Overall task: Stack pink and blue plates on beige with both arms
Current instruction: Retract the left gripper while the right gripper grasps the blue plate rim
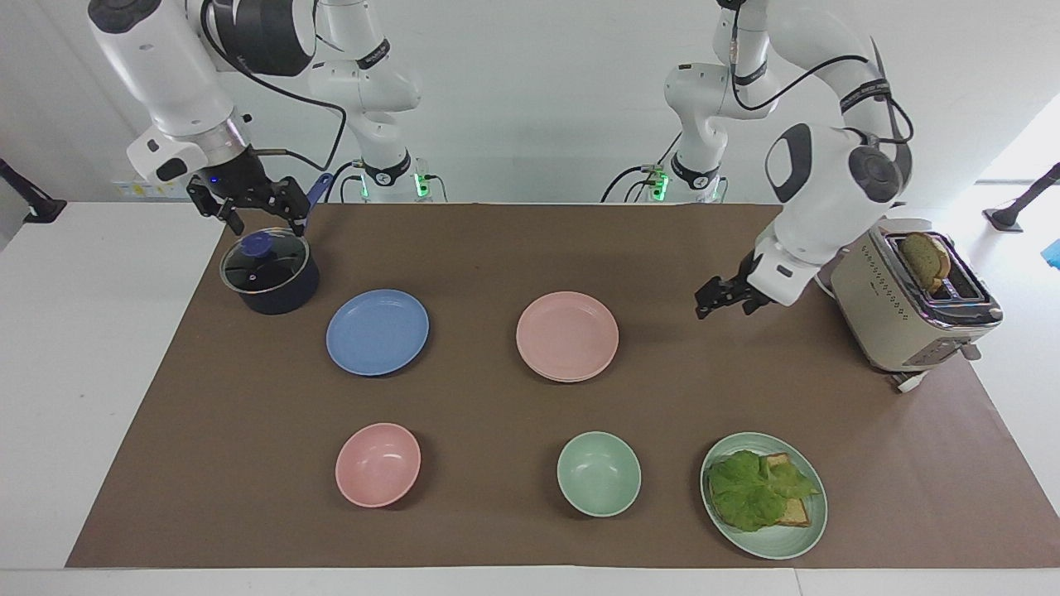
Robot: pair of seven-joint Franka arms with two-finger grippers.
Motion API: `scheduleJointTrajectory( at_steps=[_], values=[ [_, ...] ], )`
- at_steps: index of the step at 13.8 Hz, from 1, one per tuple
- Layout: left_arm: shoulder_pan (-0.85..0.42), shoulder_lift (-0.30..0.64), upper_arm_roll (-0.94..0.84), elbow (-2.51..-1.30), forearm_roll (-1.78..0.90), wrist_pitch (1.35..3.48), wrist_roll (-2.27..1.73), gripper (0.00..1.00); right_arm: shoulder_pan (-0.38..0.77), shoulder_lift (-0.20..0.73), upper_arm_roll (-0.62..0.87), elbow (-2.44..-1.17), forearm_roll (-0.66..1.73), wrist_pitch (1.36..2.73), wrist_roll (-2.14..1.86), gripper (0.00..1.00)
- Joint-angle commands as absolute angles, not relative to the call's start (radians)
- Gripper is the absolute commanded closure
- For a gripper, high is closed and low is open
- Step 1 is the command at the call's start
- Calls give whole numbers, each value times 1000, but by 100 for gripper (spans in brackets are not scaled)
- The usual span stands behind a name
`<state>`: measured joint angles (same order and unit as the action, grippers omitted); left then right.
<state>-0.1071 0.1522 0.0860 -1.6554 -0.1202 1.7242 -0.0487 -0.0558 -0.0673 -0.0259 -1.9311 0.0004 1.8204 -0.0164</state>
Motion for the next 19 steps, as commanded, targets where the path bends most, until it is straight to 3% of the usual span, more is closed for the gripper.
scheduleJointTrajectory(
  at_steps=[1, 3, 9, 13, 17, 18, 19],
  values=[
    [-75, 166, 74, -1588, -8, 1642, 6, 0, -61, -61, -20, -2078, 23, 1986, -55, 0],
    [-74, 160, 77, -1583, 17, 1623, 57, 0, -60, -52, -20, -2163, 23, 2106, -78, 0],
    [-52, 149, 87, -1471, 34, 1496, 58, 0, -61, 57, -20, -2244, 66, 2288, -116, 0],
    [-51, 54, 80, -1480, 26, 1502, 48, 0, -72, 116, -20, -2272, 92, 2356, -172, 0],
    [-51, -23, 80, -1575, 28, 1511, 48, 0, -71, 140, -20, -2284, 117, 2390, -189, 0],
    [-51, -21, 78, -1572, 28, 1511, 48, 0, -72, 150, -20, -2284, 117, 2391, -199, 17],
    [-51, -23, 80, -1572, 26, 1511, 48, 0, -72, 152, -20, -2284, 118, 2390, -207, 41]
  ],
)
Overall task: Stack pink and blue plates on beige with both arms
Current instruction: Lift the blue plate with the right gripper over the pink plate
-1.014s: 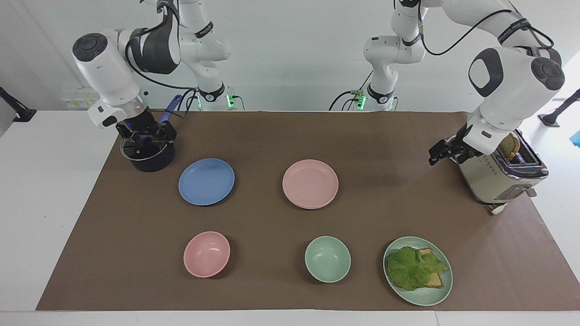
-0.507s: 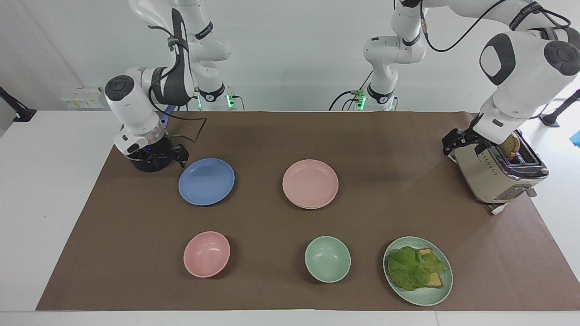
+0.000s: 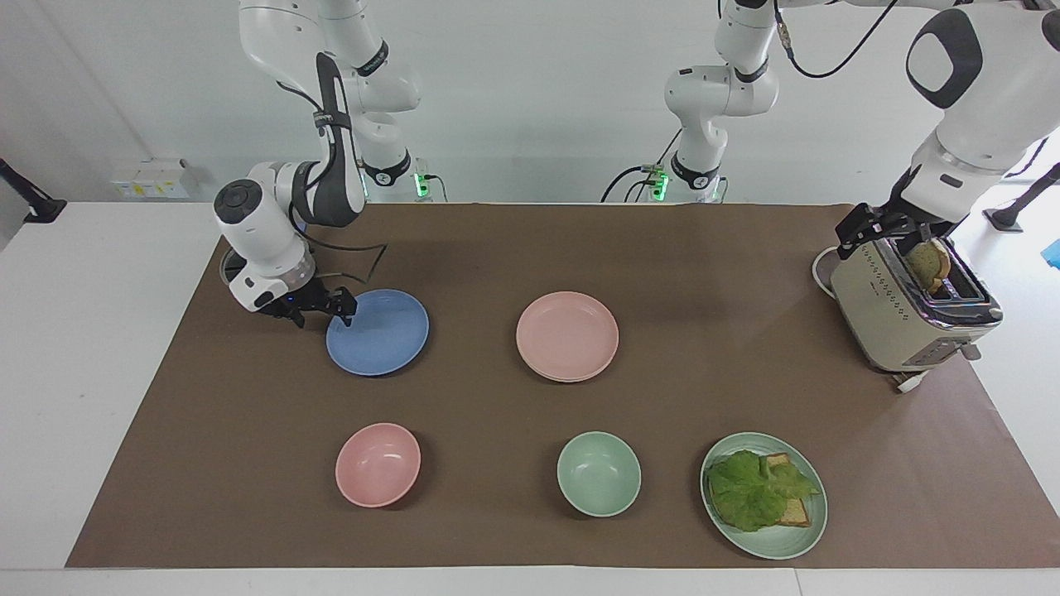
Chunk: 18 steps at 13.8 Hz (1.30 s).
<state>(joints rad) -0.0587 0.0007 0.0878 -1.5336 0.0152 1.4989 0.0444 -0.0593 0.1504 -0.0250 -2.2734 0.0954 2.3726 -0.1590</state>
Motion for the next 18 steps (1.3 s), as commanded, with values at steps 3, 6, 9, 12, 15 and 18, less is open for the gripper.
scheduleJointTrajectory(
  at_steps=[3, 6, 9, 12, 15, 18],
  values=[
    [-51, -25, 78, -1569, 26, 1512, 46, 0, -72, 153, -20, -2283, 127, 2387, -202, 95],
    [-51, -23, 78, -1568, 23, 1516, 34, 0, -72, 153, -20, -2273, 130, 2373, -202, 100],
    [-54, -23, 78, -1569, 20, 1517, 38, 0, -71, 137, -20, -2232, 130, 2309, -203, 100],
    [-66, -18, 77, -1565, 21, 1519, 40, 0, -69, 95, -20, -2183, 132, 2247, -201, 100],
    [-55, -23, 77, -1566, 20, 1502, 40, 0, -54, 46, -14, -2161, 132, 2243, -192, 100],
    [-51, -23, 78, -1566, 20, 1502, 41, 0, -51, 35, -6, -2088, 132, 2157, -187, 100]
  ],
)
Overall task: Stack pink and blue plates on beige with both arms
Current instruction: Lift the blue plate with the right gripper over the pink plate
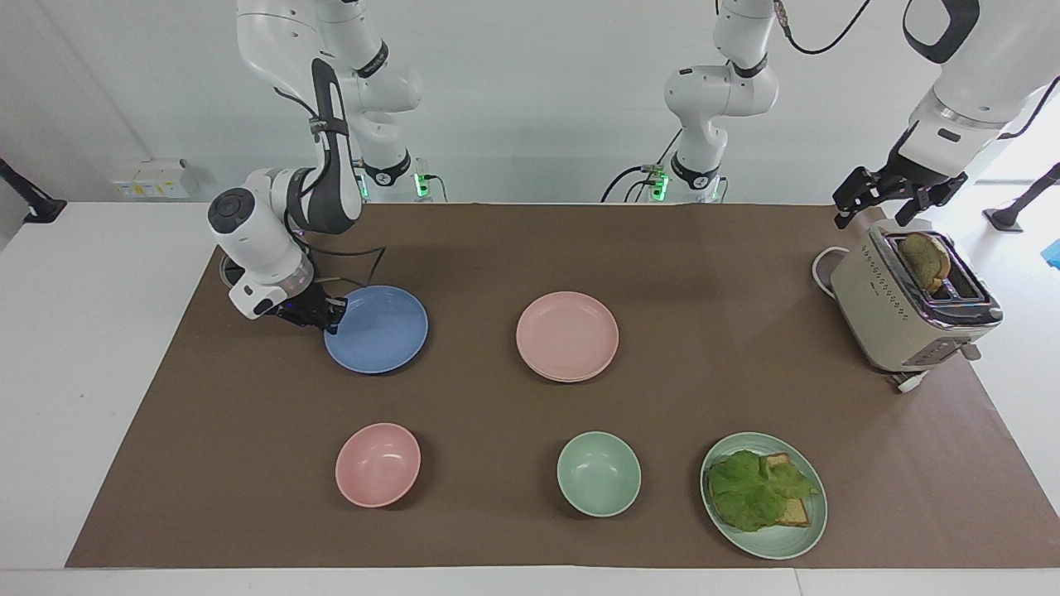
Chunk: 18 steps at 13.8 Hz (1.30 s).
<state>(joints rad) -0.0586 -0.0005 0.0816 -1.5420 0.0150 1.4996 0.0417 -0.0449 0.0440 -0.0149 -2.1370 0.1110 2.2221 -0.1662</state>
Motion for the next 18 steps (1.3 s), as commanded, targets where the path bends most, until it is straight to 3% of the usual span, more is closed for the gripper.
scheduleJointTrajectory(
  at_steps=[1, 4, 9, 18],
  values=[
    [-52, -23, 78, -1566, 20, 1502, 41, 0, -51, 35, -8, -2056, 132, 2116, -189, 100],
    [-55, -23, 78, -1566, 21, 1502, 41, 0, -51, 38, 14, -1955, 136, 2036, -181, 100],
    [-52, -23, 78, -1566, 20, 1502, 41, 0, -48, 52, 124, -1917, 166, 2060, 12, 100],
    [-52, -21, 78, -1566, 20, 1502, 41, 0, 198, 146, 138, -1884, 233, 2203, 305, 100]
  ],
)
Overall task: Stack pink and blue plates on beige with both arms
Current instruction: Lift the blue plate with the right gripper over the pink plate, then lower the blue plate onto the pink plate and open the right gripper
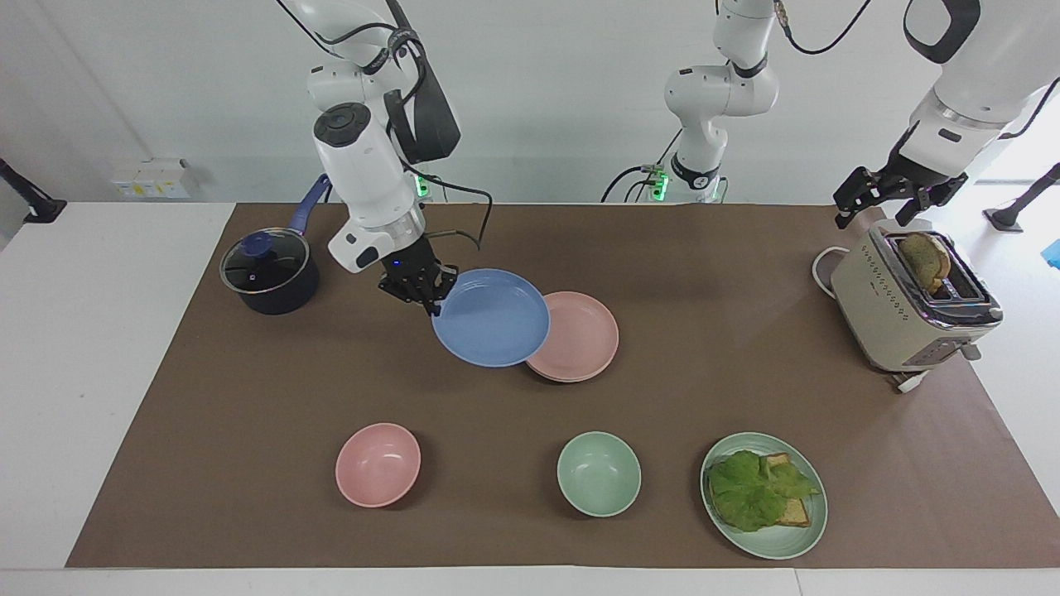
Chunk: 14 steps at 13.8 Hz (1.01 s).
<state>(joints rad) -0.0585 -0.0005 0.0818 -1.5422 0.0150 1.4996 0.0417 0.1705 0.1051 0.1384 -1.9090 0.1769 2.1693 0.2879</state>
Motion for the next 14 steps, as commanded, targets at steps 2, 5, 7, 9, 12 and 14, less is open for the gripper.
scheduleJointTrajectory(
  at_steps=[2, 5, 7, 9, 12, 14],
  values=[
    [-52, -21, 78, -1566, 21, 1502, 41, 0, 261, 179, 138, -1884, 245, 2265, 359, 100],
    [-52, -21, 78, -1566, 20, 1502, 41, 0, 301, 212, 138, -1885, 244, 2284, 385, 100],
    [-52, -21, 78, -1566, 21, 1502, 41, 0, 334, 239, 138, -1893, 245, 2328, 388, 100],
    [-52, -21, 78, -1566, 20, 1502, 41, 0, 336, 252, 138, -1894, 245, 2332, 393, 100],
    [-52, -21, 78, -1566, 21, 1502, 41, 0, 365, 281, 138, -1913, 244, 2373, 380, 100],
    [-52, -21, 78, -1566, 21, 1502, 41, 0, 374, 290, 138, -1924, 235, 2393, 376, 100]
  ],
)
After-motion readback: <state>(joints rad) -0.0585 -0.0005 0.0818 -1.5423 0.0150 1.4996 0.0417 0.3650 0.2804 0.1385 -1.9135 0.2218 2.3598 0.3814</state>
